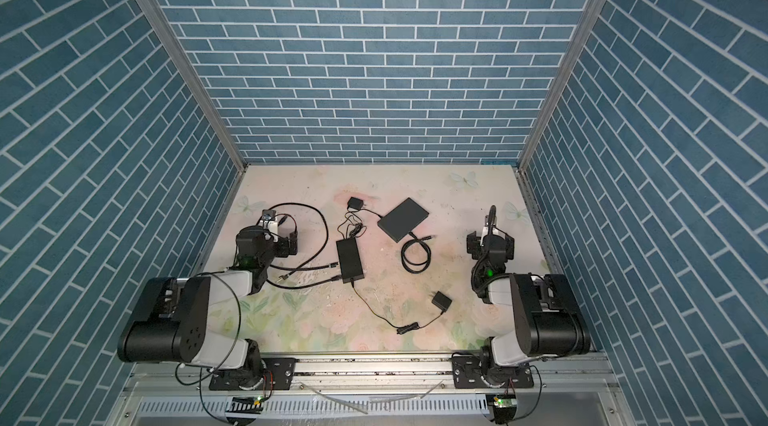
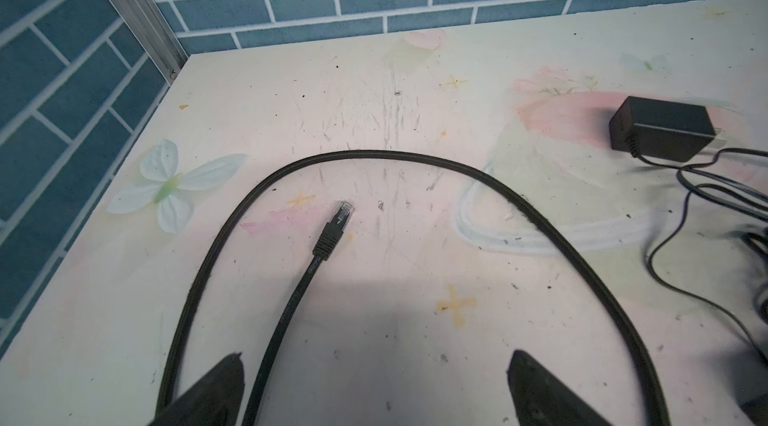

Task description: Insert the plug into the switch port

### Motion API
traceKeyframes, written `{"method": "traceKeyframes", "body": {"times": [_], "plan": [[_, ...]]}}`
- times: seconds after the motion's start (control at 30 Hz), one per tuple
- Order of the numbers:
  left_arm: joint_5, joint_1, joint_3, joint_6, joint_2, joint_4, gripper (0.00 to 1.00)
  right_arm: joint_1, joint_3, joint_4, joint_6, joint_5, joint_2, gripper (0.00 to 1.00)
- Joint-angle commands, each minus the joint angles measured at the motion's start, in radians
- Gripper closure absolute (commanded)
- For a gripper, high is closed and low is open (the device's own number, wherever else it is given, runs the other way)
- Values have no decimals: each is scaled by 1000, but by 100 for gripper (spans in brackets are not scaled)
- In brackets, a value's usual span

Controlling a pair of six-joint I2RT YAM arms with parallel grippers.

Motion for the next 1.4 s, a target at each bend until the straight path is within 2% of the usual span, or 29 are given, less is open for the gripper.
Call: {"method": "traceKeyframes", "body": {"times": [0.0,0.03,0.23,0.43,0.93,1.03,1.13,1.17,1.23,1.3,1.37], "plan": [[-13,-1,-15,12,32,186,0,-49,72,-20,66,-198,42,1],[-34,-1,-16,3,28,172,0,-66,88,-98,92,-182,26,1],[-54,-7,-17,4,26,174,0,-73,73,-45,103,-173,30,1],[-43,-7,-13,8,29,171,0,-74,88,-75,91,-207,31,1],[-43,-7,-13,8,28,171,0,-76,84,-71,90,-206,30,1],[-43,-7,-13,9,28,171,0,-75,46,-7,88,-213,22,1],[-42,-7,-13,8,28,171,0,-77,-30,140,118,-148,22,1],[-43,-7,-14,8,28,171,0,-83,-35,147,136,-133,22,1],[-43,-7,-14,8,29,171,0,-92,17,40,153,-116,19,1],[-41,-7,-13,8,29,171,0,-78,68,-41,117,-145,28,1],[-42,-7,-14,8,28,171,0,-76,52,-16,66,-280,22,1]]}}
